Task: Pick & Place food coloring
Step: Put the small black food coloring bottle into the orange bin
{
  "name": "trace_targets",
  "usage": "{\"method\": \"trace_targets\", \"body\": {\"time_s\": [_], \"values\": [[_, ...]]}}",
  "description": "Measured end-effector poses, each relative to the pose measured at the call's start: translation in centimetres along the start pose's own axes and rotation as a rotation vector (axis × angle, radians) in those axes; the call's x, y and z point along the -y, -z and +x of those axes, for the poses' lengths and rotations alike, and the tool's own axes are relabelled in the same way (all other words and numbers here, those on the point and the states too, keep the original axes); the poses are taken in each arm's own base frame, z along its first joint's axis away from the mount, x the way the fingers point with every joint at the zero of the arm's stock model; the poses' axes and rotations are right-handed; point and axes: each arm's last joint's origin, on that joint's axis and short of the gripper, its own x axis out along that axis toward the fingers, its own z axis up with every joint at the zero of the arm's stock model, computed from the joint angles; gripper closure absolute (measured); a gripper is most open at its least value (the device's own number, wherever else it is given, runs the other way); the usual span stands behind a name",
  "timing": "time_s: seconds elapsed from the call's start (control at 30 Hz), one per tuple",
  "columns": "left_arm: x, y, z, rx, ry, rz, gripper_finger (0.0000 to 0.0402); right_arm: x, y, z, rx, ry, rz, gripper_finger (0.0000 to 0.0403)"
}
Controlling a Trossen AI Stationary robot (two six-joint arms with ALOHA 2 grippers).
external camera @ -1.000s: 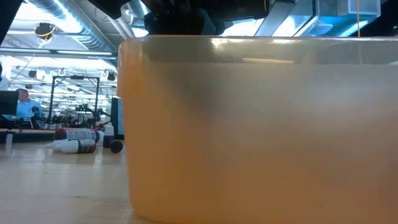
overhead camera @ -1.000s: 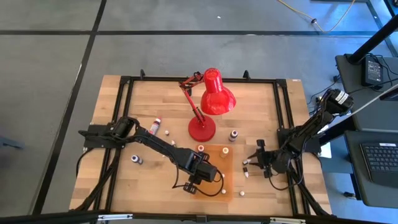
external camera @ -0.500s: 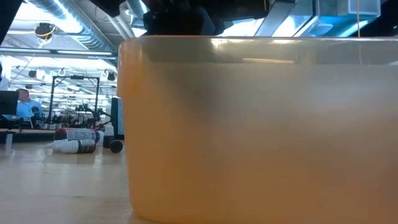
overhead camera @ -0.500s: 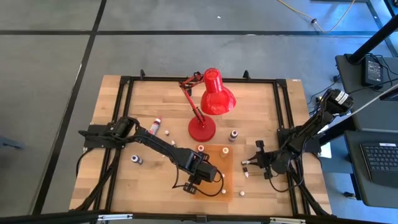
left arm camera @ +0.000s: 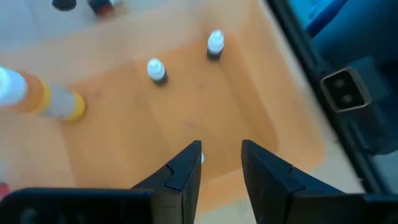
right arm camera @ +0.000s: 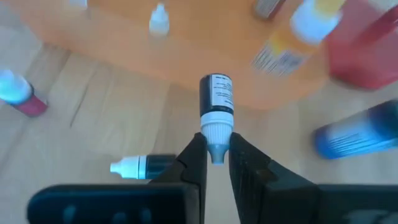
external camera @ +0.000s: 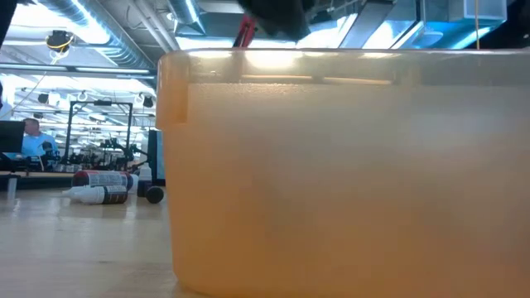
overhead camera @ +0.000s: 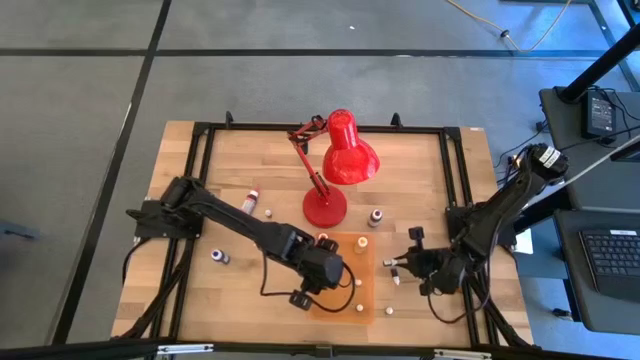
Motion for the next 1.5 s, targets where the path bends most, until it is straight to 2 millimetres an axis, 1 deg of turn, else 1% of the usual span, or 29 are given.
{"method": "trace_targets", "body": {"time_s": [0.07, 0.17, 0.23, 0.3, 0.37, 0.43, 0.57, 0.67, 0.77, 0.9, 1.0, 1.07, 1.17, 1.33, 1.5], "values": [[0.2, -0.2, -0.6, 0.028, 0.006, 0.006, 0.0291, 0.1, -1.9, -1.2, -0.024, 0.016, -0.027, 0.0351], [0.7, 0.0, -0.5, 0.085, 0.045, 0.048, 0.0294, 0.2, -4.4, -2.6, -0.027, 0.063, -0.124, 0.0351], [1.1, 0.5, -0.5, 0.126, 0.083, 0.057, 0.0294, 0.1, -5.6, -3.0, -0.04, 0.08, -0.235, 0.0351], [1.3, 1.2, -1.0, 0.167, 0.119, 0.043, 0.0293, -0.2, -6.8, -2.8, -0.065, 0.093, -0.355, 0.0351], [1.2, 1.9, -1.7, 0.233, 0.119, 0.014, 0.0292, -0.6, -7.8, -2.2, -0.094, 0.103, -0.469, 0.0351], [1.2, 2.7, -2.4, 0.308, 0.121, -0.02, 0.0291, -1.2, -8.8, -1.2, -0.131, 0.111, -0.598, 0.0351], [1.5, 5.4, -3.1, 0.443, 0.148, -0.078, 0.0292, -2.7, -10.4, 1.2, -0.215, 0.14, -0.887, 0.0351], [1.9, 7.5, -3.2, 0.545, 0.175, -0.111, 0.0294, -4.0, -11.7, 2.6, -0.289, 0.167, -1.111, 0.0351], [2.1, 9.5, -3.1, 0.615, 0.2, -0.132, 0.0294, -5.2, -13.7, 3.5, -0.328, 0.162, -1.299, 0.035], [2.3, 11.4, -2.8, 0.658, 0.22, -0.147, 0.0291, -6.5, -15.8, 5.1, -0.361, 0.128, -1.538, 0.035], [2.3, 12.2, -2.5, 0.662, 0.225, -0.16, 0.0291, -6.9, -16.6, 6.8, -0.416, 0.126, -1.74, 0.035], [2.3, 12.4, -2.4, 0.656, 0.227, -0.168, 0.0293, -7.0, -16.6, 7.9, -0.474, 0.131, -1.857, 0.035], [2.4, 12.5, -2.4, 0.65, 0.227, -0.168, 0.0294, -6.9, -16.1, 9.5, -0.545, 0.1, -1.982, 0.035], [2.6, 12.5, -2.3, 0.648, 0.233, -0.163, 0.0292, -7.0, -15.5, 11.1, -0.62, 0.117, -2.093, 0.035], [2.9, 12.5, -2.3, 0.644, 0.235, -0.141, 0.0291, -7.4, -15.5, 11.7, -0.59, 0.092, -2.119, 0.035]]}}
